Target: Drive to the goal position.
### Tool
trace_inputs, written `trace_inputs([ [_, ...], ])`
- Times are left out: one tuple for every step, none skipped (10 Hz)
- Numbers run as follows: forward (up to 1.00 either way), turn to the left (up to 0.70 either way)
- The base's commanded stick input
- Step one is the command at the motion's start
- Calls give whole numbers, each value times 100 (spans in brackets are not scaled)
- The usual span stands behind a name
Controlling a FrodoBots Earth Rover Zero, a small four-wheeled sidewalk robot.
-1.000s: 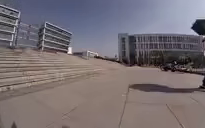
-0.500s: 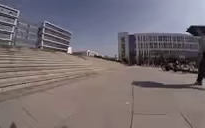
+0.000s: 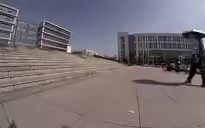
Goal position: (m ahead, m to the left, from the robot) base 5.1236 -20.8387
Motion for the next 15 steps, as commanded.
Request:
trace_inputs([
  [70, 0],
  [70, 0],
  [70, 0],
  [70, 0],
  [70, 0],
  [70, 0],
  [70, 0],
  [70, 0],
  [70, 0],
  [70, 0],
  [70, 0],
  [70, 0],
  [70, 0],
  [70, 0],
  [70, 0],
])
